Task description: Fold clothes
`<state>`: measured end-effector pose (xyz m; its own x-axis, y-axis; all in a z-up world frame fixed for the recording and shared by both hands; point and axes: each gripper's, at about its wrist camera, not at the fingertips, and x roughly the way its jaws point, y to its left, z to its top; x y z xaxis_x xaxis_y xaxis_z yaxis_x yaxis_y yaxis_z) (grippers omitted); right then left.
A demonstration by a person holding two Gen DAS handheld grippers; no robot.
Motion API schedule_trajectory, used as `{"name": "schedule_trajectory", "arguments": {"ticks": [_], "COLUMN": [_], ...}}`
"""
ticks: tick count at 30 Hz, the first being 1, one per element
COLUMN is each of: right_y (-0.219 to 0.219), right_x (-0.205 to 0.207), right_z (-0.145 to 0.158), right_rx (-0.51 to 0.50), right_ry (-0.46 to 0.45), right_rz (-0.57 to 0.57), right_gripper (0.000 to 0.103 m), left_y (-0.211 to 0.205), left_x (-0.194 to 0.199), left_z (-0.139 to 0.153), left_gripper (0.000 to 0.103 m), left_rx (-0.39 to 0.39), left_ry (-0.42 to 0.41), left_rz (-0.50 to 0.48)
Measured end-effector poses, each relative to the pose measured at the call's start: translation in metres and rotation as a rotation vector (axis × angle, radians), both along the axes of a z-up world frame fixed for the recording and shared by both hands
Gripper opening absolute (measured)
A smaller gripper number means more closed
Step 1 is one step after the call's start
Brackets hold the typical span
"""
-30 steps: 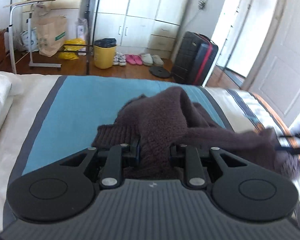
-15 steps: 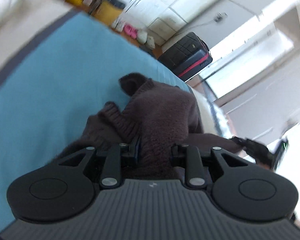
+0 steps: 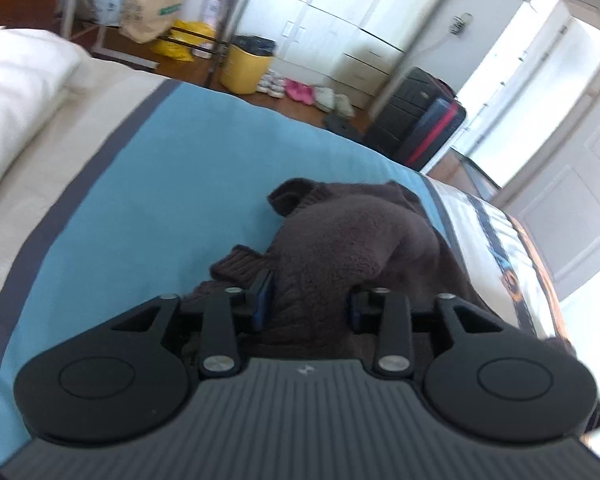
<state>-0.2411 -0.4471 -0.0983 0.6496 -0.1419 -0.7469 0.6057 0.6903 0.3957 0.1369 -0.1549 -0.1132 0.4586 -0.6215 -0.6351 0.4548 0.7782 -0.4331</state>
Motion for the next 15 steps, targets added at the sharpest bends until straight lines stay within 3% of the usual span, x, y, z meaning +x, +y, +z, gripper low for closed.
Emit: {"name": "schedule_trajectory", "arguments": {"ticks": [3, 6, 8, 12, 15], "right_y": [0.019, 0.031, 0.029, 0.025, 0.014], "right_x": [-0.004, -0.006, -0.008, -0.019, -0.038], "right_z": [-0.020, -0.026, -0.015, 0.017, 0.042], "right_rx": [0.059, 0.104, 0.113, 0.094, 0.126], "right_ry": [0.071, 0.109, 0.093, 0.064, -0.066], "right_rz": [0.071, 0.128, 0.135, 0.200, 0.247], "right_gripper": [0.008, 0.011, 0.018, 0.042, 0.048], "left_y": [0.002, 0.000, 0.001, 0.004, 0.008], "left_x": [-0.010, -0.020, -0.026, -0.031, -0.034], "left_z": [0.012, 0.026, 0.035, 0.047, 0.052], "left_gripper": [0.045, 0.051, 0.054, 0.055, 0.057], "left_rx": [0.027, 0.061, 0.066, 0.063, 0.004], "left_ry": [-0.055, -0.163, -0.220, -0.300, -0.331], "left_rz": [0.039, 0.077, 0.083, 0.086, 0.097]}}
